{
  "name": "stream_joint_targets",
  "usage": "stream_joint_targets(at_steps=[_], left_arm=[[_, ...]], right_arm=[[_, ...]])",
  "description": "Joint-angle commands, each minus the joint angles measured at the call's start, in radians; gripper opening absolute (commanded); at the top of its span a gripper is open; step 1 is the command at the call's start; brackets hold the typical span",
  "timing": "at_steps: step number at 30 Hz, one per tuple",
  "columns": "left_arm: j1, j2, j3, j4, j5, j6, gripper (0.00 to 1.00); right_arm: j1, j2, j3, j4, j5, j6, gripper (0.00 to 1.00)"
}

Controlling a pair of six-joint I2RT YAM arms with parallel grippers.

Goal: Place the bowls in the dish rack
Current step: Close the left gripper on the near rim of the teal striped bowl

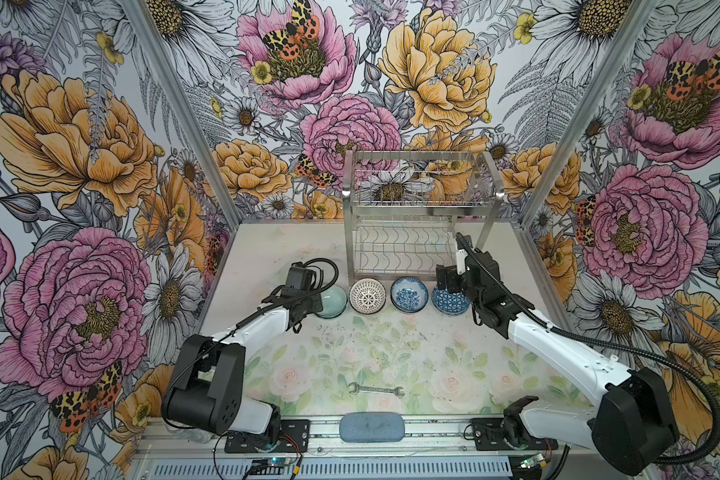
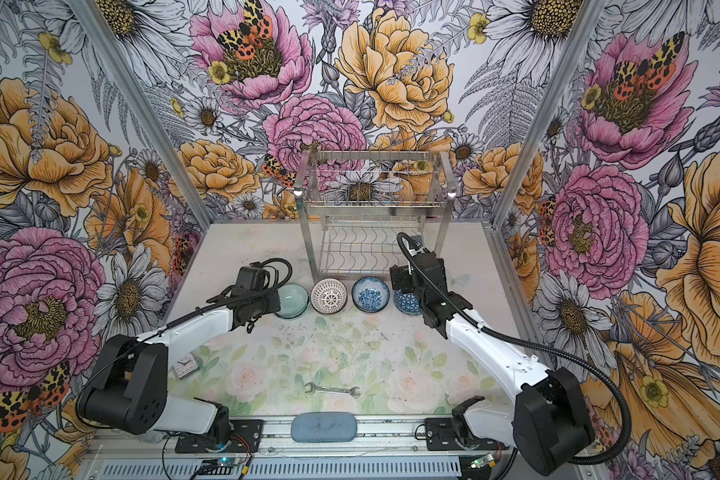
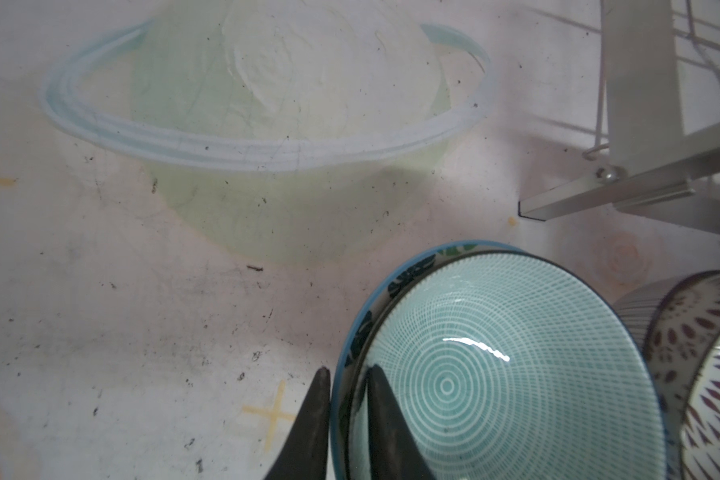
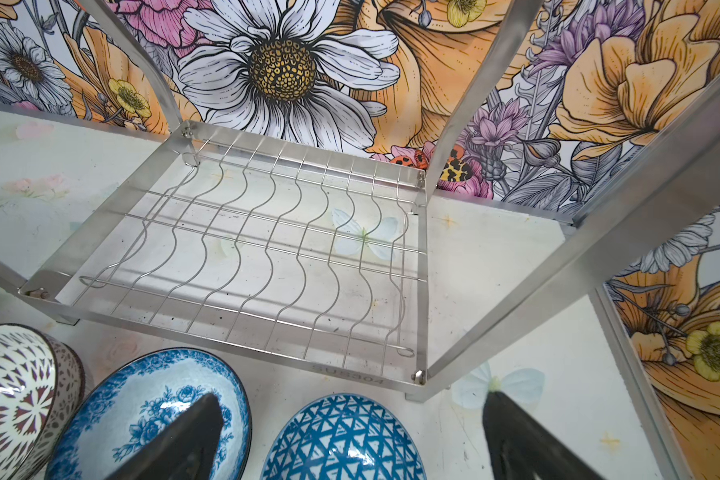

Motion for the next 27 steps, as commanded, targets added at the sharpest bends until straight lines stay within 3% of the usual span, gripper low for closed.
stream_joint_targets(at_steps=[1, 8, 27], left_arm=[[0.004, 0.007, 0.029, -0.002, -0.026, 0.017, 0.17], [0.005, 0.005, 0.039, -0.009, -0.032, 0.023, 0.13], [-0.001, -0.01, 0.04, -0.021, -0.045, 0.04, 0.15]], right_arm=[[0.007, 0.011, 0.038, 0.0, 0.009, -0.015, 0.99], [0.007, 0.024, 0.049, 0.0, 0.002, -0.015, 0.99], [0.008, 0.044, 0.046, 0.002, -0.01, -0.007, 1.0]])
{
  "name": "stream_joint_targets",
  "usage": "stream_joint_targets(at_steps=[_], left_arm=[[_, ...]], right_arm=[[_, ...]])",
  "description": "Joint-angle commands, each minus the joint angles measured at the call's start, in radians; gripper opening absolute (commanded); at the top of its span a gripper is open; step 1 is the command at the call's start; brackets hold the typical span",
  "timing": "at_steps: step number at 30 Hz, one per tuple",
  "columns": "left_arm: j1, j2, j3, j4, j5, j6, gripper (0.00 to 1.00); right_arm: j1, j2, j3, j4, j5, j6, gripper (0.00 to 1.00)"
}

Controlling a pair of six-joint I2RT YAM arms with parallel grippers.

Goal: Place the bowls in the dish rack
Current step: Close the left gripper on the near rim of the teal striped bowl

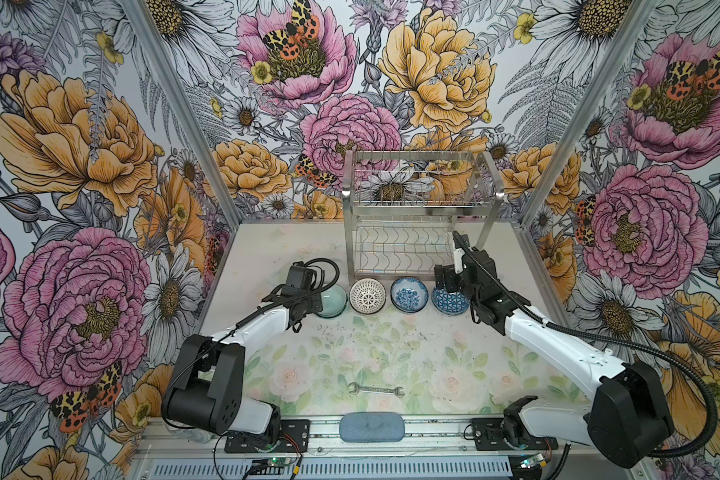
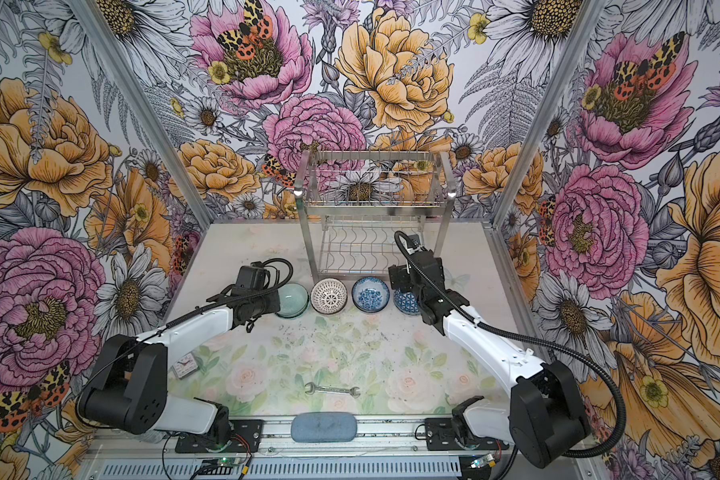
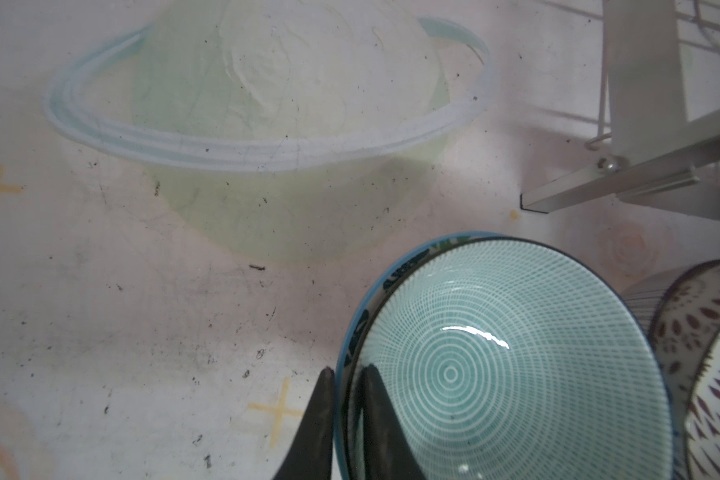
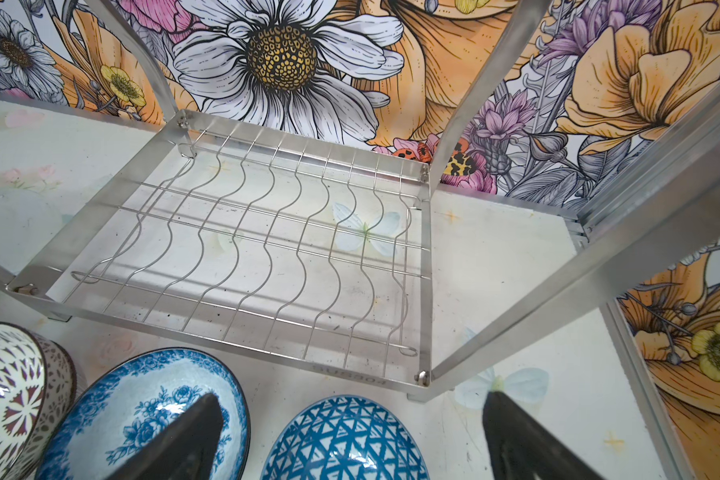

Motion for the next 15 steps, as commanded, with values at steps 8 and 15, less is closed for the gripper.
stream_joint_targets(at_steps=[8, 15], left_arm=[[-0.012, -0.023, 0.036, -0.002, -0.056, 0.024, 0.16], [-0.012, -0.032, 0.041, -0.014, -0.075, 0.035, 0.2]], right_arm=[[0.01, 0.022, 0.03, 0.008, -0.015, -0.001, 0.99], [0.011, 0.023, 0.03, 0.009, -0.016, -0.002, 0.99]])
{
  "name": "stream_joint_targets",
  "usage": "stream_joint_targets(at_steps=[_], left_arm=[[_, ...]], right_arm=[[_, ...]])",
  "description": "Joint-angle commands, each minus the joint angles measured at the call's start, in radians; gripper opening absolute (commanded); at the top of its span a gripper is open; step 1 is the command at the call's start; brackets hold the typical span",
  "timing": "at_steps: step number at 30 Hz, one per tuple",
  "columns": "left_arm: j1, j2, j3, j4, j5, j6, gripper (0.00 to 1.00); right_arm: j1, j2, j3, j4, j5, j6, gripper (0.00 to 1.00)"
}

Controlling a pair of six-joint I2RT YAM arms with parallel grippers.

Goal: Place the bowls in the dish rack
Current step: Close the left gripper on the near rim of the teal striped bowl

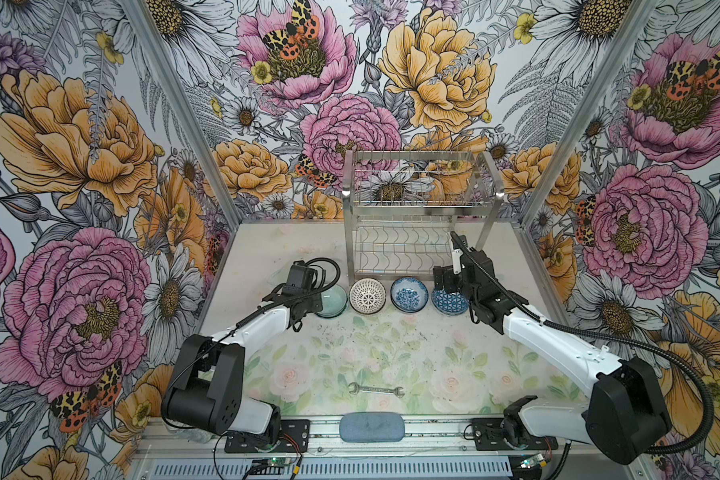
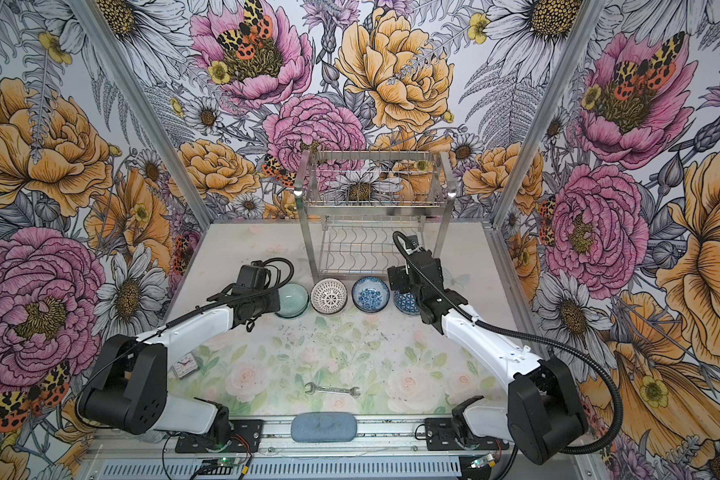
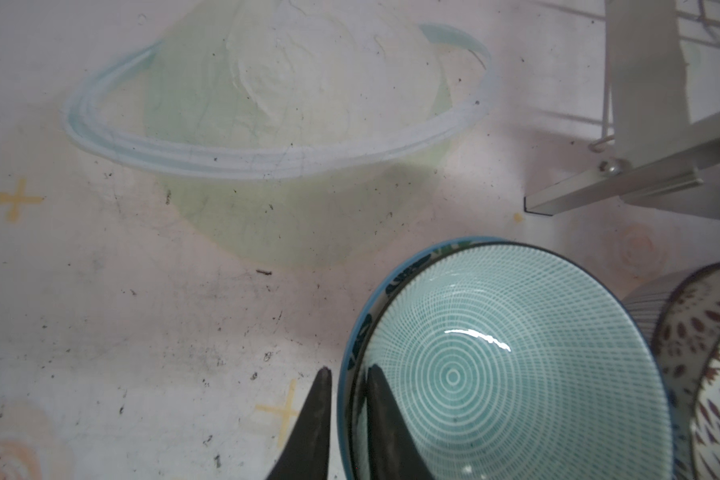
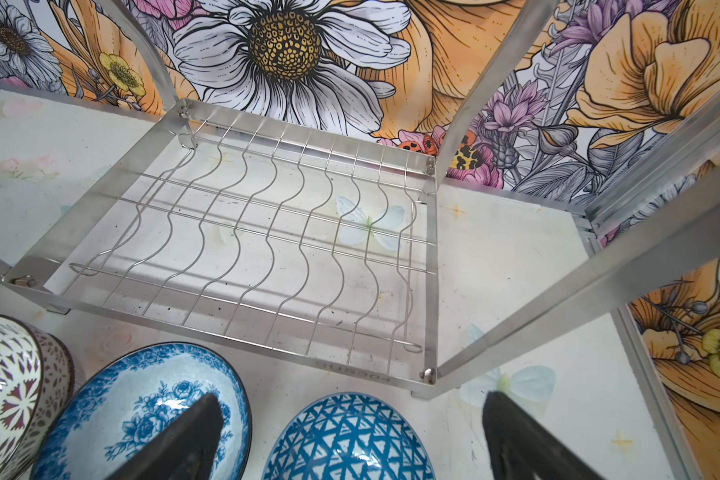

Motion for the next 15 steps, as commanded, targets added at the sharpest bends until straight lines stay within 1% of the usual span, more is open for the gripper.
stream_joint_targets(at_steps=[1, 2, 3, 4, 8, 15], left_arm=[[-0.006, -0.031, 0.026, -0.003, -0.044, 0.022, 0.2], [-0.009, -0.03, 0.027, -0.005, -0.044, 0.022, 0.2], [-0.015, -0.029, 0.029, -0.007, -0.078, 0.026, 0.2], [-0.017, -0.028, 0.029, -0.008, -0.081, 0.027, 0.2], [-0.027, -0.018, 0.032, -0.007, -0.078, 0.025, 0.2], [-0.032, 0.001, 0.033, -0.004, -0.075, 0.022, 0.16]], right_arm=[[0.011, 0.011, 0.029, 0.008, -0.009, -0.002, 0.99], [0.011, 0.012, 0.029, 0.008, -0.01, 0.001, 1.0], [0.011, 0.014, 0.03, 0.008, -0.013, 0.001, 0.99], [0.01, 0.017, 0.03, 0.01, -0.012, 0.002, 0.99], [0.012, 0.023, 0.032, 0.008, -0.014, 0.005, 0.99], [0.014, 0.021, 0.034, 0.008, -0.012, 0.002, 0.99]])
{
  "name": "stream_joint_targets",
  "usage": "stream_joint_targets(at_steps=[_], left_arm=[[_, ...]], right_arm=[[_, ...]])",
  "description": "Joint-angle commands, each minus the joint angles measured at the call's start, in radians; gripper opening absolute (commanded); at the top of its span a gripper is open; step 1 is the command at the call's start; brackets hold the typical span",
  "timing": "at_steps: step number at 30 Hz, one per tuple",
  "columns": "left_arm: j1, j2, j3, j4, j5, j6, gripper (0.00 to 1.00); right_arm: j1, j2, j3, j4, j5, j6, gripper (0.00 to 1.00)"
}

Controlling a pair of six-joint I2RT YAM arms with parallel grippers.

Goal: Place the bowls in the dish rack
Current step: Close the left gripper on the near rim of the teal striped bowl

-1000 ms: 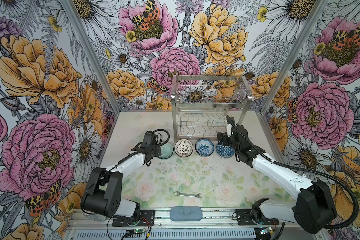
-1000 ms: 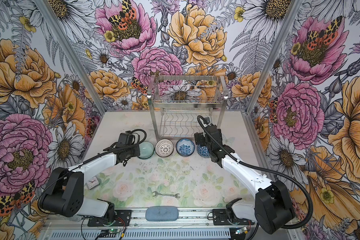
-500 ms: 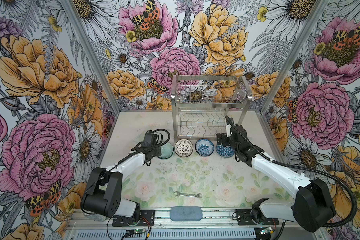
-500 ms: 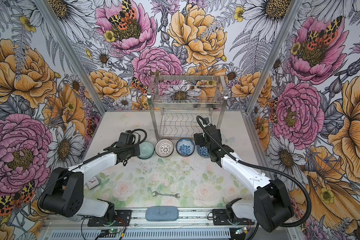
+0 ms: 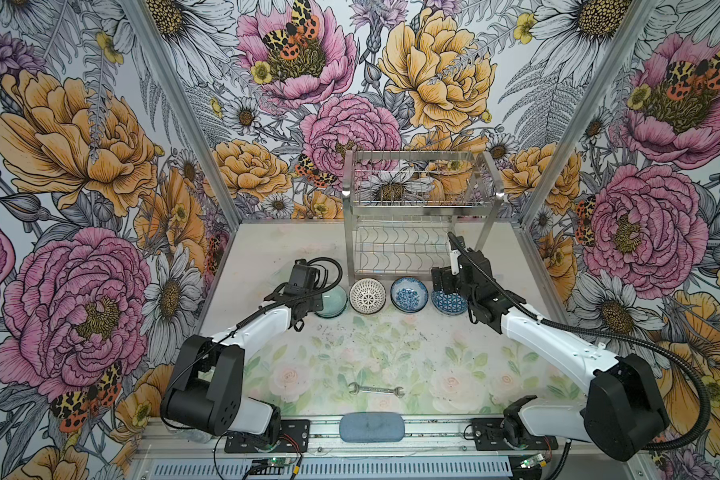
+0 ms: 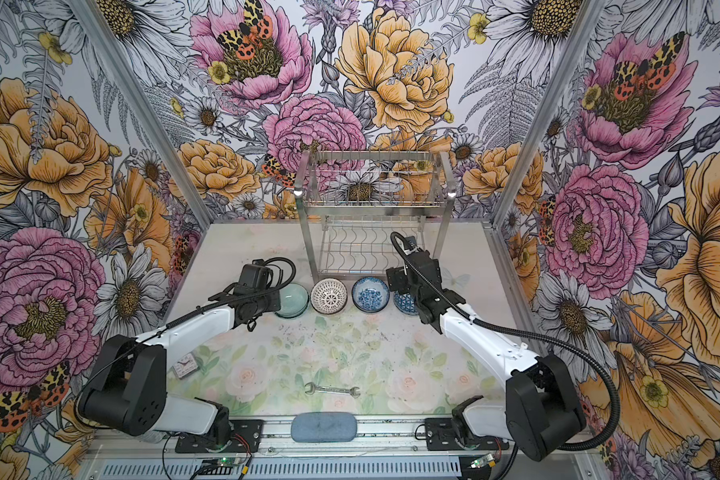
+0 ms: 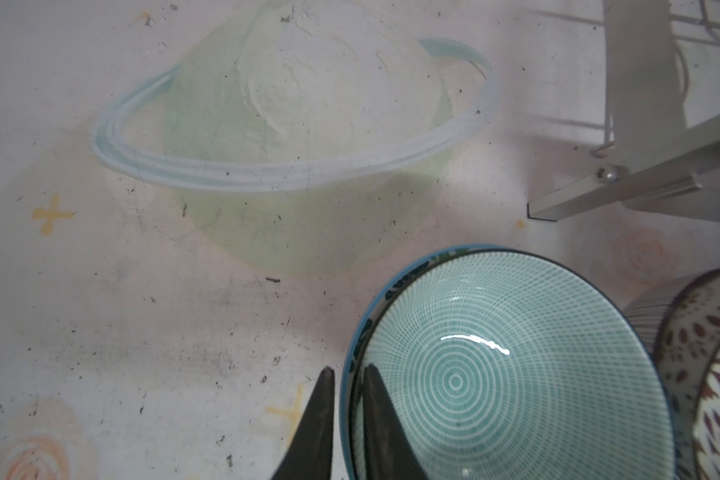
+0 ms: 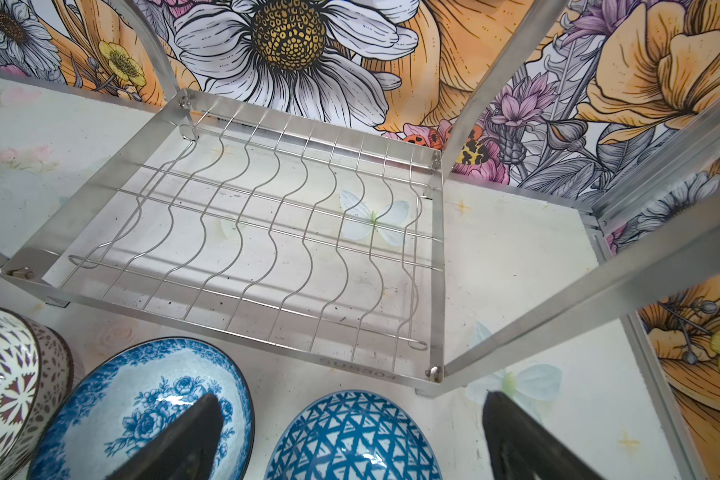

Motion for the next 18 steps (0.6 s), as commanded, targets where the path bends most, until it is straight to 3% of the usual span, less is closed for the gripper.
stream_joint_targets(at_steps=[1, 18], left_arm=[[-0.006, 0.007, 0.025, 0.005, -0.027, 0.008, 0.16], [-0.005, 0.037, 0.03, 0.007, -0.011, 0.006, 0.11]], right_arm=[[0.008, 0.002, 0.033, 0.009, -0.012, 0.002, 0.99], [0.009, -0.002, 0.033, 0.008, -0.009, -0.002, 0.99]])
